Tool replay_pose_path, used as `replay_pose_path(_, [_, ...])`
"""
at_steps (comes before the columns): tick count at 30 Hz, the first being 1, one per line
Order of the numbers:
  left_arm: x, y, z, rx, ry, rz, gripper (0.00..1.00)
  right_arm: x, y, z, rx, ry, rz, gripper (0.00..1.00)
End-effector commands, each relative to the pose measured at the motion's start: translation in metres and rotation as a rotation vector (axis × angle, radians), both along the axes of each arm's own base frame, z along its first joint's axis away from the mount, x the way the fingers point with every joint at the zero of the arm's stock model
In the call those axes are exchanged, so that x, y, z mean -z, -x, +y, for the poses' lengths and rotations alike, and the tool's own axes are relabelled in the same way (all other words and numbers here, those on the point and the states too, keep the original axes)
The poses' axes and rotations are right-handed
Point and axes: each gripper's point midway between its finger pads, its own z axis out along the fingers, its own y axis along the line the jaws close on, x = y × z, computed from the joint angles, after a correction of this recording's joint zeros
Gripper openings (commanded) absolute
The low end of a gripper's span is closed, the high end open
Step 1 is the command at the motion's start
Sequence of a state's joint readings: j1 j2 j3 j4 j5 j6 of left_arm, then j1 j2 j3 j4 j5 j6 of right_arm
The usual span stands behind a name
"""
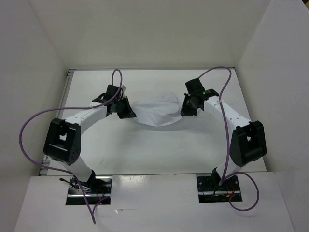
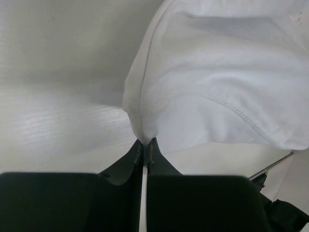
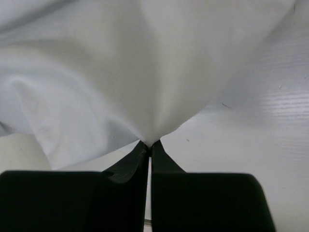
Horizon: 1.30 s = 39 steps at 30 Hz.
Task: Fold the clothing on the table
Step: Flatten the skirt out
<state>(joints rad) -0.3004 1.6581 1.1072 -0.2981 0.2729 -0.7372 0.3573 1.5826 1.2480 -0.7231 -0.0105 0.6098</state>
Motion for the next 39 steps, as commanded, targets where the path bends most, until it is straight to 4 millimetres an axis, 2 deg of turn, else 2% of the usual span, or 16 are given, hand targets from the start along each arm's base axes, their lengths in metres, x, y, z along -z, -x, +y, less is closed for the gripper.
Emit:
replay_pose_path(1, [0.011, 0.033, 0.009, -0.005, -0.007, 0.067, 0.00, 0.024, 0.034, -0.006, -0.011, 0.008, 0.091, 0.02])
replay_pose_path(3, [0.016, 0.049, 0.006, 0.005, 0.005, 0.096, 0.00, 0.028, 0.053, 0.011, -0.060, -0.072, 0.124, 0.03])
replay_pose_path(4, [0.028, 0.064, 0.003, 0.017, 0.005, 0.140, 0.00, 0.040, 0.070, 0.012, -0.056, -0.081, 0.176, 0.05])
replay_pose_path(6, [0.032, 0.073, 0.000, 0.035, 0.009, 0.157, 0.00, 0.052, 0.097, 0.019, -0.066, -0.108, 0.247, 0.06])
replay_pose_path(10, [0.038, 0.077, 0.000, 0.041, 0.014, 0.175, 0.00, 0.067, 0.129, 0.024, -0.083, -0.120, 0.324, 0.07])
replay_pose_path(12, [0.040, 0.079, -0.001, 0.046, 0.018, 0.186, 0.00, 0.072, 0.137, 0.022, -0.075, -0.122, 0.351, 0.09])
replay_pose_path(13, [0.040, 0.076, -0.002, 0.053, 0.015, 0.182, 0.00, 0.082, 0.144, 0.021, -0.079, -0.105, 0.388, 0.10])
replay_pose_path(18, [0.045, 0.074, -0.004, 0.066, 0.015, 0.188, 0.00, 0.099, 0.147, 0.031, -0.111, -0.079, 0.427, 0.20])
replay_pose_path(21, [0.049, 0.074, -0.003, 0.073, 0.006, 0.201, 0.00, 0.099, 0.142, 0.036, -0.113, -0.084, 0.422, 0.33])
replay_pose_path(26, [0.050, 0.071, -0.004, 0.081, -0.001, 0.205, 0.00, 0.098, 0.142, 0.041, -0.125, -0.090, 0.425, 0.37])
replay_pose_path(30, [0.052, 0.068, -0.005, 0.089, -0.006, 0.206, 0.00, 0.104, 0.140, 0.039, -0.119, -0.073, 0.430, 0.37])
replay_pose_path(33, [0.050, 0.066, -0.007, 0.101, -0.002, 0.205, 0.00, 0.101, 0.129, 0.032, -0.075, -0.021, 0.399, 0.37])
replay_pose_path(34, [0.050, 0.066, -0.007, 0.101, -0.002, 0.204, 0.00, 0.095, 0.118, 0.031, -0.064, -0.001, 0.349, 0.37])
replay_pose_path(35, [0.053, 0.066, -0.007, 0.101, -0.004, 0.213, 0.00, 0.096, 0.119, 0.028, -0.046, 0.014, 0.355, 0.35])
replay_pose_path(38, [0.053, 0.065, -0.008, 0.113, -0.001, 0.213, 0.00, 0.086, 0.104, 0.024, -0.001, 0.036, 0.288, 0.26])
replay_pose_path(39, [0.057, 0.066, -0.008, 0.112, -0.004, 0.223, 0.00, 0.086, 0.099, 0.023, 0.019, 0.041, 0.270, 0.11])
